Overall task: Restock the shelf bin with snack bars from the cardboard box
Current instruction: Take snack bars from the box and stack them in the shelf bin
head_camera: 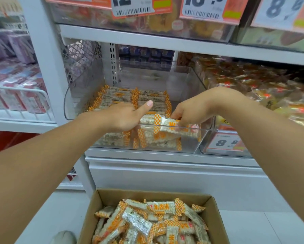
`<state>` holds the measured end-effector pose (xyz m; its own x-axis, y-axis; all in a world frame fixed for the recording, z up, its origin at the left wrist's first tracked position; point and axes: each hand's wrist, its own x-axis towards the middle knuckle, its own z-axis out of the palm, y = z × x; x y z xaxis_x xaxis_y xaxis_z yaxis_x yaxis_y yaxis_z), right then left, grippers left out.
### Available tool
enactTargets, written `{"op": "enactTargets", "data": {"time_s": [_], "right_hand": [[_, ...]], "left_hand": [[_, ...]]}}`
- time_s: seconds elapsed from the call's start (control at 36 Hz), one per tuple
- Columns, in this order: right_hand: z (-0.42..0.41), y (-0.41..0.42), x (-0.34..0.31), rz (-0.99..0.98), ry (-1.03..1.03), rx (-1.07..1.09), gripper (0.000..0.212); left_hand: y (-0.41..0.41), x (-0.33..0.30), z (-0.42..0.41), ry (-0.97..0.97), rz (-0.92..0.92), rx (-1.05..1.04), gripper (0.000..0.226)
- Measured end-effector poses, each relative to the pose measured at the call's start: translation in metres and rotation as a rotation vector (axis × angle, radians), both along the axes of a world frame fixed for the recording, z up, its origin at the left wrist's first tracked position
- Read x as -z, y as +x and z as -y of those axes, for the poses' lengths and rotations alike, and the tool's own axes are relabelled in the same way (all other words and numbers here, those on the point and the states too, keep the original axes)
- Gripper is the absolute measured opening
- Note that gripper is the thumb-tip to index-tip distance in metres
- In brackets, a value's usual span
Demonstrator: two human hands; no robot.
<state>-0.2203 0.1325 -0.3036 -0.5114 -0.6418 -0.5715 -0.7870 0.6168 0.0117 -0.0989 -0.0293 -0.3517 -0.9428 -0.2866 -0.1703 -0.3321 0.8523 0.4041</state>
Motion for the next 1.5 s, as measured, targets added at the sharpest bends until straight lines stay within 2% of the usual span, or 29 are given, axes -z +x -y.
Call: {"op": "enactTargets", "data": {"time_s": [0.06, 0.19, 0.31, 0.42, 0.47, 0.53, 0.58, 0.64, 0.67, 0.72, 0.78, 0.92, 1.03, 1.14, 1.44, 1.5], "right_hand": [[0.001, -0.004, 0.004, 0.068, -0.01, 0.068, 0.019], [0.008, -0.007, 0.024, 0.162, -0.113, 0.265, 0.021], [0.009, -0.007, 0.029, 0.248, -0.153, 0.37, 0.025], [0.009, -0.013, 0.03, 0.26, -0.124, 0.338, 0.035], [0.007, -0.011, 0.026, 0.277, -0.153, 0.308, 0.016], [0.003, -0.009, 0.019, 0.28, -0.226, 0.267, 0.021], [-0.001, -0.009, 0.016, 0.27, -0.318, 0.219, 0.009], [-0.004, -0.008, 0.014, 0.23, -0.366, 0.185, 0.038], [-0.004, -0.006, 0.014, 0.214, -0.377, 0.175, 0.043], [-0.006, 0.0, 0.015, 0.181, -0.435, 0.142, 0.041], [-0.007, 0.003, 0.015, 0.139, -0.48, 0.094, 0.039], [-0.004, 0.01, 0.011, 0.026, -0.486, 0.012, 0.024], [-0.003, 0.007, 0.007, 0.192, -0.425, 0.029, 0.015], [0.003, 0.007, 0.011, 0.189, -0.473, 0.001, 0.008], [0.012, 0.014, 0.015, 0.184, -0.504, -0.008, 0.015], [0.012, 0.015, 0.014, 0.135, -0.528, 0.007, 0.02]], "left_hand": [[0.0, 0.003, 0.003, 0.001, -0.017, -0.007, 0.077], [-0.005, 0.008, 0.009, -0.052, 0.01, 0.006, 0.089], [-0.006, 0.006, 0.011, 0.067, 0.058, -0.028, 0.093], [-0.004, 0.001, 0.014, 0.249, 0.034, -0.085, 0.082], [-0.004, -0.001, 0.014, 0.277, 0.011, -0.132, 0.078], [-0.004, -0.002, 0.015, 0.307, -0.018, -0.178, 0.074], [-0.004, -0.003, 0.018, 0.311, -0.013, -0.196, 0.068], [-0.004, -0.001, 0.021, 0.256, -0.012, -0.181, 0.05], [-0.004, 0.0, 0.023, 0.226, -0.019, -0.169, 0.037], [-0.005, 0.001, 0.024, 0.212, -0.039, -0.153, 0.017], [-0.005, 0.0, 0.025, 0.234, -0.032, -0.152, 0.008], [-0.004, -0.005, 0.026, 0.228, 0.028, -0.121, 0.007], [-0.004, -0.006, 0.024, 0.251, 0.073, -0.135, 0.011], [-0.004, -0.005, 0.024, 0.29, 0.082, -0.174, 0.013], [-0.008, -0.004, 0.025, 0.258, 0.067, -0.171, 0.01], [-0.007, -0.003, 0.026, 0.27, 0.069, -0.166, 0.008]]}}
